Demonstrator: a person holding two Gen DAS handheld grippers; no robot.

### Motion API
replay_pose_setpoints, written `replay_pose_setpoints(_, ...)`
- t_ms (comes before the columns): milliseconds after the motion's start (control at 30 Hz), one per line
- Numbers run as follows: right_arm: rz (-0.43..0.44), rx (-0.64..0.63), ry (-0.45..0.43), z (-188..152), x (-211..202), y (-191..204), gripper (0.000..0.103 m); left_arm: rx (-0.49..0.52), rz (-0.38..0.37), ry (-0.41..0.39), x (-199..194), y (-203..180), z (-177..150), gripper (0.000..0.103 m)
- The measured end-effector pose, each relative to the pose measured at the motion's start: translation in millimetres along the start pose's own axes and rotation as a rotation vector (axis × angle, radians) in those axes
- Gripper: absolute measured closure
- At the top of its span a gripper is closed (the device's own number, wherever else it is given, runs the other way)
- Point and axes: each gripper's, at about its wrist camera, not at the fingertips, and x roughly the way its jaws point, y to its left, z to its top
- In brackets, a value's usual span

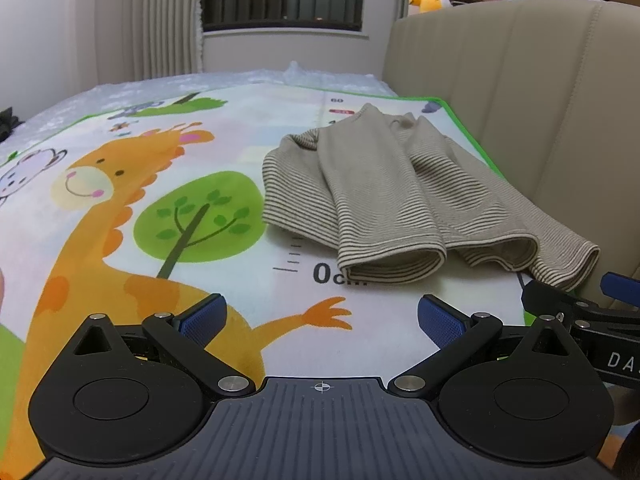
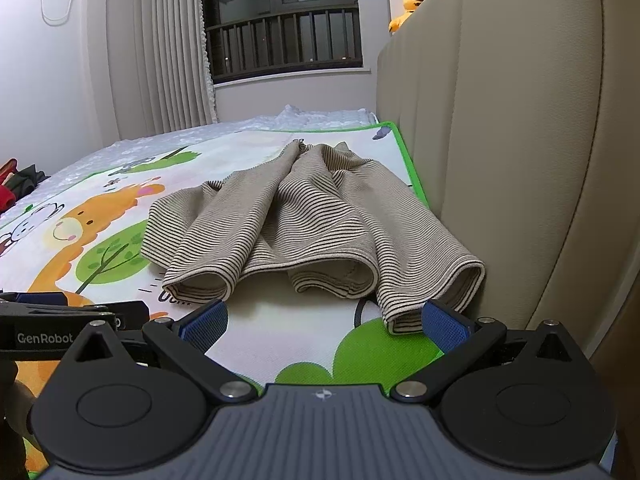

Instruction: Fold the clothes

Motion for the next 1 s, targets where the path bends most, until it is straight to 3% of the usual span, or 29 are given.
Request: replay_pose_setpoints(1000,-0.003,0.007,0.015,-1.3,2.6,0.5,0.0,0.003,-0.011,0.011,-0.2,-0.8,-2.4,0.0)
